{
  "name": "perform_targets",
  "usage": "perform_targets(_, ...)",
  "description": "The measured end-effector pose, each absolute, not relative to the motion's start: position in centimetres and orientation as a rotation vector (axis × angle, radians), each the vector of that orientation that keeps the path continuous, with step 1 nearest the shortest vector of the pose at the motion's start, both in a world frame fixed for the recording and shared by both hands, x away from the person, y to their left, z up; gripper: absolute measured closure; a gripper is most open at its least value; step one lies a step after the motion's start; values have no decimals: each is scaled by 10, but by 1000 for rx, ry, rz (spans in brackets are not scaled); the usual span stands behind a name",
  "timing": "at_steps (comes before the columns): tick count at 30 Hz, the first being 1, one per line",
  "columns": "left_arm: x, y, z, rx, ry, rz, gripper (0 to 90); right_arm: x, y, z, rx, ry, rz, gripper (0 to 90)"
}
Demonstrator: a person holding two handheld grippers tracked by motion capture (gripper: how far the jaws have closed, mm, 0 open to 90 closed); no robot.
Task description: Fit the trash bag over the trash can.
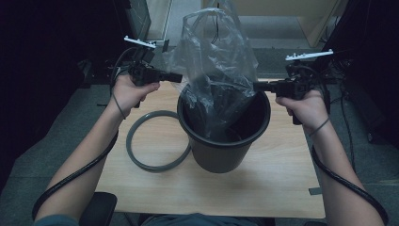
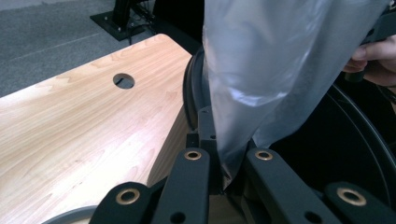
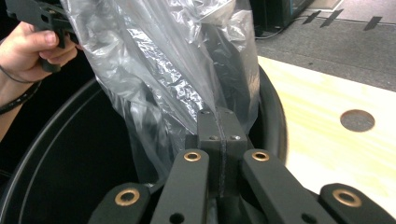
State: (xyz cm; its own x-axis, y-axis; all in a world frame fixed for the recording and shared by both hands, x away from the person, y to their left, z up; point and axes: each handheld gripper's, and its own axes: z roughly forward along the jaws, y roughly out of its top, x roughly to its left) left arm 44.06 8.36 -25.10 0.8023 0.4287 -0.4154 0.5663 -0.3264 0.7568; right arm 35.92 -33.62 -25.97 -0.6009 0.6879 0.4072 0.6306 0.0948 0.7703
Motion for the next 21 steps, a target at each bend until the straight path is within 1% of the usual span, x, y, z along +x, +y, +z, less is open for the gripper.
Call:
perform_targets(6, 439, 97, -258, 1941, 749, -208, 891, 346, -359, -267, 1421, 2243, 1571, 900)
perform_targets(14, 438, 107, -265, 1946, 768, -209, 894, 335, -375, -272, 1447, 2233, 1563, 900)
perform_targets(18, 436, 106, -269, 1951, 764, -218, 891, 332, -378, -275, 1450, 2235, 1567, 900)
perform_targets(19, 436, 106, -269, 1951, 764, -218, 877, 332, -378, -275, 1450, 2235, 1568, 900)
perform_targets(21, 436, 105, -270, 1941, 763, -237, 812, 332, -378, -275, 1449, 2234, 1575, 900)
